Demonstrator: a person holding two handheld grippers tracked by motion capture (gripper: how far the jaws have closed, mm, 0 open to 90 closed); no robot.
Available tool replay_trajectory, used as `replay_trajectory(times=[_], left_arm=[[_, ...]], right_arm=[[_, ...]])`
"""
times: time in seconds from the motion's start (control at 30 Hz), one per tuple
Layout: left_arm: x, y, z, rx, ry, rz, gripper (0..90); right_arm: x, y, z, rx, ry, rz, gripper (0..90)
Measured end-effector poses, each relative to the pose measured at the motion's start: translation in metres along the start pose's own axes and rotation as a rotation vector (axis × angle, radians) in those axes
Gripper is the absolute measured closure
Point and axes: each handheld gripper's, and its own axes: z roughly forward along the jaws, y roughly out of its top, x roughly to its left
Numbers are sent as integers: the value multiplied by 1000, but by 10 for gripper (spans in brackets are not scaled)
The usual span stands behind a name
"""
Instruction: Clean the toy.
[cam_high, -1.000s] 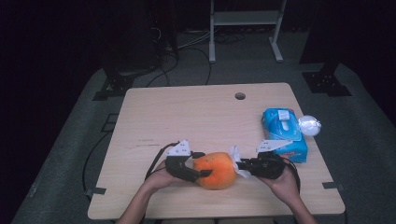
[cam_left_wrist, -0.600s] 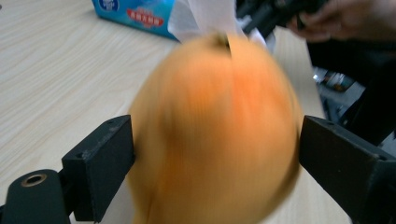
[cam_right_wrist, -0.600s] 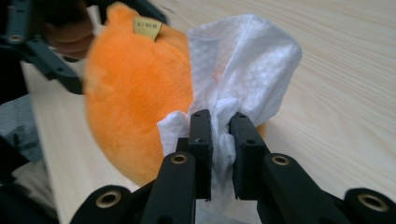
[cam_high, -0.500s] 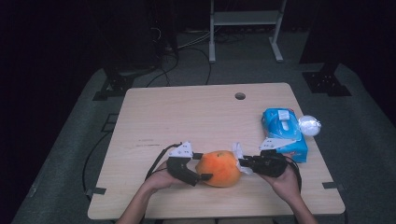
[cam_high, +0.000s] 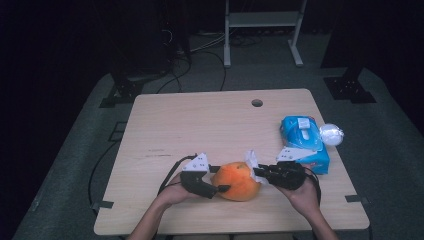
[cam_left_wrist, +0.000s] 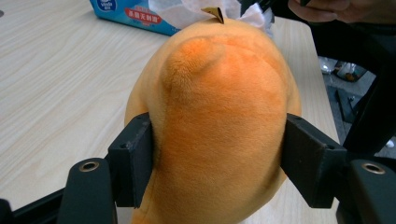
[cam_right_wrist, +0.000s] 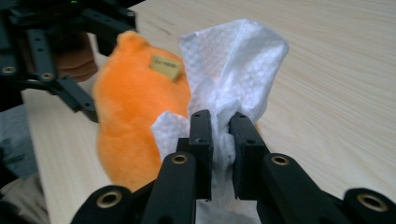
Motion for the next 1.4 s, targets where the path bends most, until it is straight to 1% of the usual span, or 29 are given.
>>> replay_trajectory(times=[0.07, 0.13, 0.17, 0.23, 0.27, 0.33, 0.4, 0.43, 0.47, 0.53, 0.6, 0.63, 0.67, 0.7, 0.73, 0.8, 0.83, 0.87, 0.9, 0.97, 1.03, 1.07, 1.1, 1.17, 1.2, 1.27, 1.33, 1.37, 1.4], left_arm=[[-2, 2, 2, -1, 2, 9, 318], [-6, 5, 3, 8, 11, 38, 318], [-8, 6, 4, 7, 15, 45, 318], [-9, 6, 2, 12, 23, 52, 324], [-8, 6, 1, 5, 23, 51, 335], [-7, 7, -1, -15, 13, 33, 355], [-7, 10, -2, -34, 6, 27, 368], [-9, 12, -2, -39, 8, 29, 371], [-10, 14, -3, -41, 7, 34, 375], [-11, 18, -5, -54, 5, 31, 386], [-13, 22, -7, -61, 8, 36, 391], [-14, 23, -7, -58, 12, 41, 391], [-15, 22, -6, -56, 12, 43, 390], [-15, 21, -5, -47, 14, 41, 384], [-14, 19, -3, -43, 13, 35, 368], [-13, 17, -1, -48, 5, 16, 292], [-12, 16, -2, -55, 5, 14, 257], [-10, 16, -1, -63, 12, 8, 217], [-8, 15, -1, -61, 17, -11, 168], [-3, 10, 2, -55, 12, -46, 106], [-1, 4, 8, -51, -14, -71, 97], [-1, 2, 11, -54, -26, -81, 102], [-2, 1, 12, -60, -28, -77, 134], [-3, 5, 9, -60, -19, -61, 249], [-4, 7, 6, -61, -17, -52, 293], [-5, 10, 1, -69, -15, -37, 361], [-8, 15, -2, -62, 0, -15, 381], [-9, 17, -3, -61, 0, -5, 387], [-10, 17, -4, -59, 4, 1, 393]], right_arm=[[7, 6, -4, -41, 20, -15, 799], [18, 14, -3, -67, 48, -48, 799], [22, 16, -2, -71, 53, -66, 798], [25, 17, 3, -58, 57, -83, 799], [23, 15, 4, -51, 59, -73, 799], [15, 11, 4, -40, 58, -42, 799], [9, 9, -1, -47, 60, -6, 800], [9, 9, -4, -58, 63, -2, 801], [11, 11, -7, -75, 71, -1, 801], [16, 18, -11, -115, 112, -7, 801], [24, 24, -12, -130, 135, -26, 801], [29, 27, -10, -134, 154, -36, 801], [32, 28, -7, -120, 148, -51, 801], [33, 27, -4, -99, 131, -62, 801], [31, 25, -1, -80, 123, -56, 801], [24, 17, 4, -52, 116, -34, 802], [20, 14, 5, -42, 114, -25, 802], [16, 11, 4, -34, 123, -9, 802], [13, 10, 3, -31, 130, 5, 802], [8, 8, 0, -28, 117, 15, 802], [2, 6, -2, -24, 126, 36, 802], [0, 5, -2, -26, 135, 45, 802], [-2, 4, -2, -23, 138, 53, 802], [-1, 5, -4, -24, 125, 48, 803], [1, 6, -7, -34, 124, 40, 804], [6, 12, -14, -82, 145, 30, 805], [12, 18, -19, -122, 175, 19, 805], [16, 21, -20, -134, 182, 8, 805], [19, 23, -19, -131, 178, -6, 805]])
